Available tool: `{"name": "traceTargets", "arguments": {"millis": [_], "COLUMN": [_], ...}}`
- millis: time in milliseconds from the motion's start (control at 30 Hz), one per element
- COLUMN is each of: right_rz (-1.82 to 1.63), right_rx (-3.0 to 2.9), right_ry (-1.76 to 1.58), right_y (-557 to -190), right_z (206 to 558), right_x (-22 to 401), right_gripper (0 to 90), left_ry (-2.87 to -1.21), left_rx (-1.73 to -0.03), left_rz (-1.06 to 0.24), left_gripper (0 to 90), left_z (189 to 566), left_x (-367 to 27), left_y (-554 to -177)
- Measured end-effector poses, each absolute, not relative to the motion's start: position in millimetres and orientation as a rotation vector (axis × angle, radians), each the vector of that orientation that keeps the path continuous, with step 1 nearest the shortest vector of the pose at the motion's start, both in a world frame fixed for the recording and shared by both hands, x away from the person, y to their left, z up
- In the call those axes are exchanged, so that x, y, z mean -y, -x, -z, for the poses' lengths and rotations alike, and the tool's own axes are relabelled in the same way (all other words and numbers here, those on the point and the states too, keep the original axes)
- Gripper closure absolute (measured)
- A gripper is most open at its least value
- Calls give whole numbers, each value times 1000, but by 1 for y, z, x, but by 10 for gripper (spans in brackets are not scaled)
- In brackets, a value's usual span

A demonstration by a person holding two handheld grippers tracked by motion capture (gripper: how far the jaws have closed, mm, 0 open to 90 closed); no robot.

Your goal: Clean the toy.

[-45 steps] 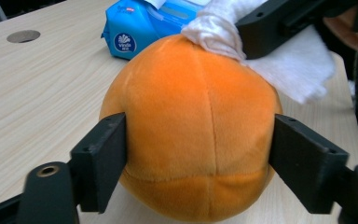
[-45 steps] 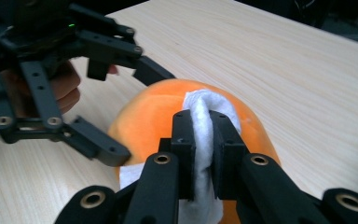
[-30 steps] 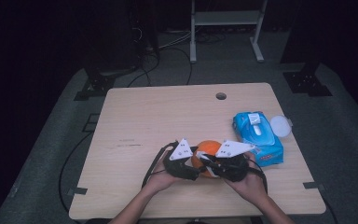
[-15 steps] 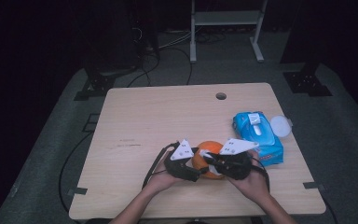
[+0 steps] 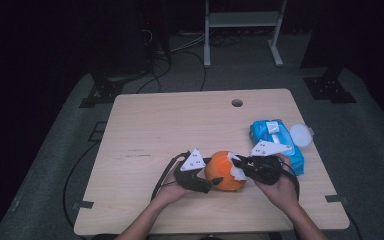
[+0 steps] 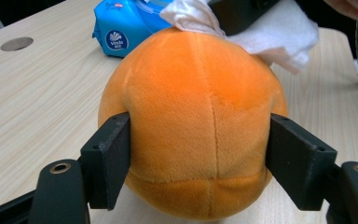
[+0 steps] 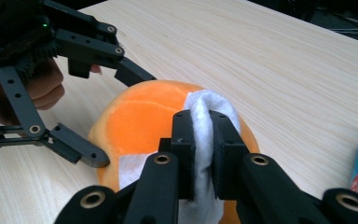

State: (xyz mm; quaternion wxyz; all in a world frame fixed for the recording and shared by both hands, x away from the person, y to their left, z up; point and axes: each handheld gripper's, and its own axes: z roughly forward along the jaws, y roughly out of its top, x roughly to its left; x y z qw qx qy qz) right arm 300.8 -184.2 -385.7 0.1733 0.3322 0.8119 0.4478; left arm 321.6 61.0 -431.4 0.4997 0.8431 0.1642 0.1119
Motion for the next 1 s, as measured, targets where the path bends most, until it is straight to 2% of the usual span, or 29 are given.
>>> {"name": "traceTargets", "arguments": {"millis": [367, 733, 800, 900, 1000], "right_rz": [-1326, -1283, -1271, -1253, -1261], "right_rx": [-2397, -2304, -2301, -2300, -2318], "right_ry": [-770, -990, -984, -964, -947], "right_y": [-281, -307, -306, -305, -302], "right_z": [385, 394, 394, 395, 396], "right_x": [143, 187, 183, 176, 169], "right_gripper": [806, 806, 806, 806, 806], "left_ry": [-2064, -2064, -2069, -2030, -2010], "left_rx": [-351, -417, -427, -433, -439], "left_rz": [-298, -264, -243, -196, -177], "left_gripper": [265, 284, 261, 165, 147], "left_z": [429, 435, 433, 429, 426], "left_x": [-59, -73, -75, -77, -75], "left_y": [-317, -331, -331, -332, -331]}}
